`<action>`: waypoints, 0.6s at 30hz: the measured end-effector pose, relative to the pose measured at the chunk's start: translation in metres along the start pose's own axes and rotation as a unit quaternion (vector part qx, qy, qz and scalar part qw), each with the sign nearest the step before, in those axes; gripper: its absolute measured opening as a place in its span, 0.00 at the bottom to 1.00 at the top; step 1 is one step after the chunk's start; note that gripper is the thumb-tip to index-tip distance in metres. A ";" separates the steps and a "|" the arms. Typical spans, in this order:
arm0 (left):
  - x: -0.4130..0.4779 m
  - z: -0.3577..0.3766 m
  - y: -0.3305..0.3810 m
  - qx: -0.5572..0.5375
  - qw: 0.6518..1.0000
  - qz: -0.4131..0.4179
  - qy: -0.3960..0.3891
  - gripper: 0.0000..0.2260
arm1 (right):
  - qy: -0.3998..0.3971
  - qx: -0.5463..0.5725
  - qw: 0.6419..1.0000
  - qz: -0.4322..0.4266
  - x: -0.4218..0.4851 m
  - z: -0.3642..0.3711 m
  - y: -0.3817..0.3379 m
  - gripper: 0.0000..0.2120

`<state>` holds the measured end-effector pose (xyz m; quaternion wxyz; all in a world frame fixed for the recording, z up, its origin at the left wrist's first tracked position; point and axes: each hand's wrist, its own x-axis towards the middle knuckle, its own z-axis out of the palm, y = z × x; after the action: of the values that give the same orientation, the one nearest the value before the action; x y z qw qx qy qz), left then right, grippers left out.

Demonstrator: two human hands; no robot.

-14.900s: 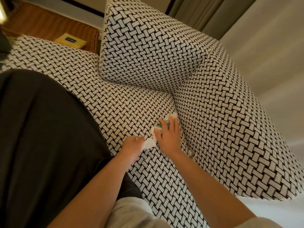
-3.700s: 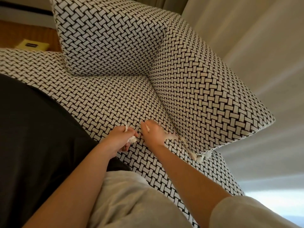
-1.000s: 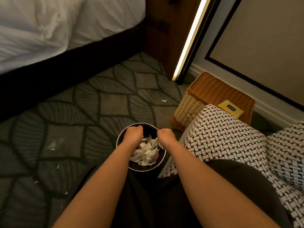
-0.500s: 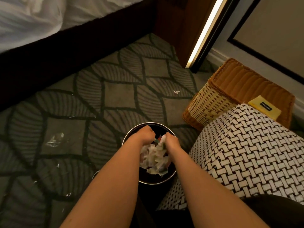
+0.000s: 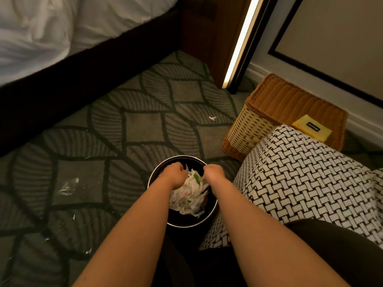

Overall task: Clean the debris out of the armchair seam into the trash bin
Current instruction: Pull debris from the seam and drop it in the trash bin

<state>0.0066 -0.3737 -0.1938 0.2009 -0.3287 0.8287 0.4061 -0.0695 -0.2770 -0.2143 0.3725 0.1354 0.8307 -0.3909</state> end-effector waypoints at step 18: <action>-0.146 -0.016 0.110 -0.054 0.981 0.185 0.016 0.13 | 0.124 -0.116 0.955 -0.244 -0.139 -0.154 -0.014 0.14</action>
<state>0.0299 -0.2810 -0.0375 0.0912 -0.1866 0.8550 0.4752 -0.0601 -0.1611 -0.0419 0.1731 -0.0685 0.9177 -0.3511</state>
